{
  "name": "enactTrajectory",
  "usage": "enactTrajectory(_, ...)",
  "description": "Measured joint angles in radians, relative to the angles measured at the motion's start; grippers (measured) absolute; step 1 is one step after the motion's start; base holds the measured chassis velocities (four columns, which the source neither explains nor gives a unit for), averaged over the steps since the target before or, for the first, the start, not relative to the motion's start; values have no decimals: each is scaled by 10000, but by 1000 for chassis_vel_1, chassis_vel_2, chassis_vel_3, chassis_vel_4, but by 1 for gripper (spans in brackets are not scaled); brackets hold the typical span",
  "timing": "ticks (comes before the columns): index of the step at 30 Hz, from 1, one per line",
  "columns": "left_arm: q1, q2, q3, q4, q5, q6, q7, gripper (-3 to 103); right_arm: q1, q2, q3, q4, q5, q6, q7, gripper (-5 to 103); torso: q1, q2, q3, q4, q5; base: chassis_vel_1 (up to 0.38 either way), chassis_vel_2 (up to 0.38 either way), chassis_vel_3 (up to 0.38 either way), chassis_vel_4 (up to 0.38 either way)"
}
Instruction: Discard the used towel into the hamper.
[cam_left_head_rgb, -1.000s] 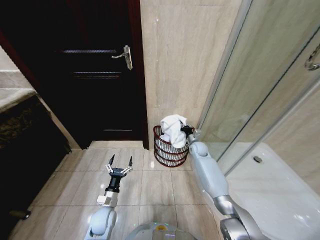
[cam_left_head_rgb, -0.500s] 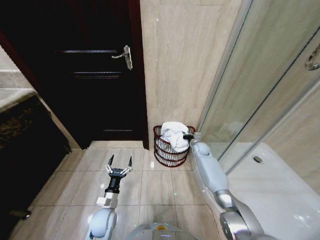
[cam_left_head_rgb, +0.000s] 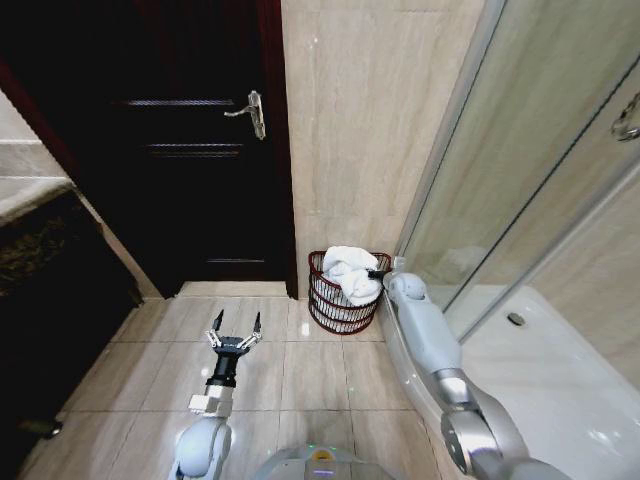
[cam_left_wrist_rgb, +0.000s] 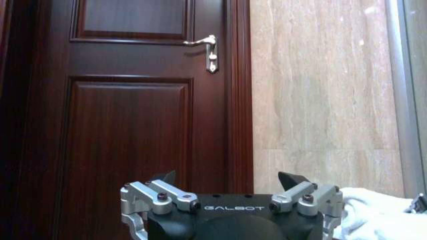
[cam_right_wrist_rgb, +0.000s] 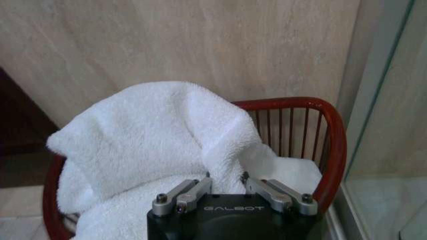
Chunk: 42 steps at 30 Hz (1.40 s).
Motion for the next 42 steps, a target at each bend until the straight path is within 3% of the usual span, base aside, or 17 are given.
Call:
enactTrajectory(4,-59,46,6,81,1,-5,4,100,-75,-96,50,272,-9,313,125,16,0,-1,0,1,1,0,0,0,0)
enactTrajectory(7,-145,68,54,139,1,-5,22,100,-207,-348,-147,726,-5,1139,465,33,0,-1,1,0,0,0,0,0,0)
enactTrajectory(8,-145,68,54,139,1,-5,22,100,-207,-348,-147,726,-5,1139,465,33,0,-1,1,0,0,0,0,0,0)
enactTrajectory(11,-233,48,133,192,-10,-1,74,100,-382,-616,-358,1516,90,1697,738,49,0,-1,0,0,-2,0,0,0,0)
enactTrajectory(17,-316,59,171,228,-23,50,172,100,-632,-928,-455,2545,304,1899,1105,65,0,-1,0,2,-1,0,0,0,0)
enactTrajectory(19,-339,60,185,227,-30,107,189,100,-814,-1156,-404,3155,348,1919,1218,76,0,-1,0,1,-1,0,0,0,0)
enactTrajectory(20,-339,60,185,227,-30,107,189,100,-814,-1156,-404,3155,348,1919,1218,76,0,-1,0,1,-1,0,0,0,0)
enactTrajectory(26,-342,29,282,190,-30,128,211,100,-1411,-1659,-52,4377,330,2448,1378,99,1,-1,0,1,1,0,0,0,0)
enactTrajectory(33,-347,-44,369,156,-29,129,183,100,-2945,-1655,563,6139,673,3449,1359,100,0,0,-2,0,-1,0,0,0,0)
enactTrajectory(35,-377,-88,411,251,-28,119,98,100,-4176,-1317,783,6969,-179,4237,1304,100,0,-1,-2,0,2,0,0,0,0)
enactTrajectory(36,-377,-88,411,251,-28,119,98,100,-4176,-1317,783,6969,-179,4237,1304,100,0,-1,-2,0,2,0,0,0,0)
enactTrajectory(39,-402,-112,432,430,-40,53,98,100,-5527,-640,1093,7534,-1736,5177,1100,100,0,0,-2,0,-1,0,0,0,0)
enactTrajectory(42,-372,-82,467,505,-56,46,118,100,-6524,-156,1214,7911,-2285,5619,1112,100,0,0,-2,2,-1,0,0,0,0)
